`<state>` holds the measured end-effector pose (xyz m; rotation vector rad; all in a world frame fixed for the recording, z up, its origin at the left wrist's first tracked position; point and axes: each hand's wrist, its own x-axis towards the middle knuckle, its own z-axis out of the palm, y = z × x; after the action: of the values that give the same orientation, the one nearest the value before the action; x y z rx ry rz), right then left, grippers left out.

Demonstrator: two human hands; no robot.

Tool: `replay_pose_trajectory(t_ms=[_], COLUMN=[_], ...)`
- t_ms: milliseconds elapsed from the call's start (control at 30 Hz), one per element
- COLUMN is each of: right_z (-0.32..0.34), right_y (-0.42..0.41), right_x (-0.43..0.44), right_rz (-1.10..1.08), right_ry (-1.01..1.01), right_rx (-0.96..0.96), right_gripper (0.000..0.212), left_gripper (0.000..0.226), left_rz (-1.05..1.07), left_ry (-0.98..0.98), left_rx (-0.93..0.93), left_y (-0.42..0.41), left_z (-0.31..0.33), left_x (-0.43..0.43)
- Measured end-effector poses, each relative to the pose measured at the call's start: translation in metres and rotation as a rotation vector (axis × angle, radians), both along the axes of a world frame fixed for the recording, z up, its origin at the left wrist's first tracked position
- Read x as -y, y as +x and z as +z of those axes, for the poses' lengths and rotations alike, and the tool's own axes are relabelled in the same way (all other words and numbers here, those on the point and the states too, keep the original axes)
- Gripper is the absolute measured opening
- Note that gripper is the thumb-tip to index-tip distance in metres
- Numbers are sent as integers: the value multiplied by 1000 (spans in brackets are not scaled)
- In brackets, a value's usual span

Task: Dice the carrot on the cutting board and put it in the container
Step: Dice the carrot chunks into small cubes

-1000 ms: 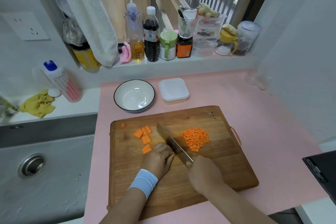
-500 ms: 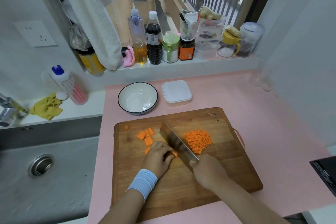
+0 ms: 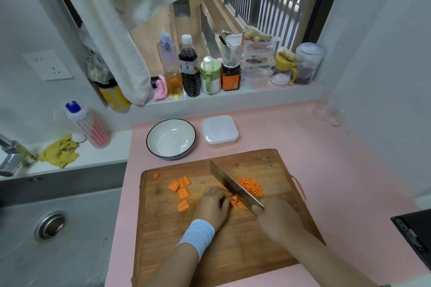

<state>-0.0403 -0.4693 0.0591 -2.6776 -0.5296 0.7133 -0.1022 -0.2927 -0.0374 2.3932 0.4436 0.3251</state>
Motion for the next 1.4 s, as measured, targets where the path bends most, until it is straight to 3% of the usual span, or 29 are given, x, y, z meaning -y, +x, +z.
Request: replay_pose_trajectory(t_ms=[100,167,267,433,533,667,733,800,867,1000,1100,1167,1233,1300,1400], right_z=[1,1,2,9,12,15,15,12,7,-6,-4,-8,-2,2,6], right_y=[0,1,4,16,22,26,30,33,35,39,37,35,31,29,24], right_x=[7,7,5,6,11,24,29,29,27,25,23,23,24,23,16], right_rz=[55,54,27,14,42,160,252,336,380,400,441,444,455,440,378], right_ry=[10,30,72,96,80,30,-27,-65,-81,43,33,22,-33,-83,-102], right_rx=[49,37,-11,-4,77,237,335,393,435,549,556,541,507,500,370], right_gripper=[24,25,26,27,27,31,19,30,33,59,59,59,46,33,33], left_gripper=[8,16,28,39,33,33,25,24,28,41,44,48,46,41,40], left_rz=[222,96,-147,-203,-7,357,408,336,202,-33,-74,-74,-38,56,289], left_ry=[-81,-51,-25,63,9,-104,-111,-55,-6,-226,-257,-222,-210,-167,-178], left_rx=[194,220,19,-113,-54,293,355,294,107,-363,-459,-476,-434,-336,-106], left_y=[-9,-15,-11,4,8,11,13,19,28,45,52,52,51,48,30], left_z=[15,22,29,21,31,53,67,76,81,84,76,73,71,69,71], left_x=[-16,-21,-5,15,8,-19,-26,-28,-26,-3,2,1,-3,-18,-49])
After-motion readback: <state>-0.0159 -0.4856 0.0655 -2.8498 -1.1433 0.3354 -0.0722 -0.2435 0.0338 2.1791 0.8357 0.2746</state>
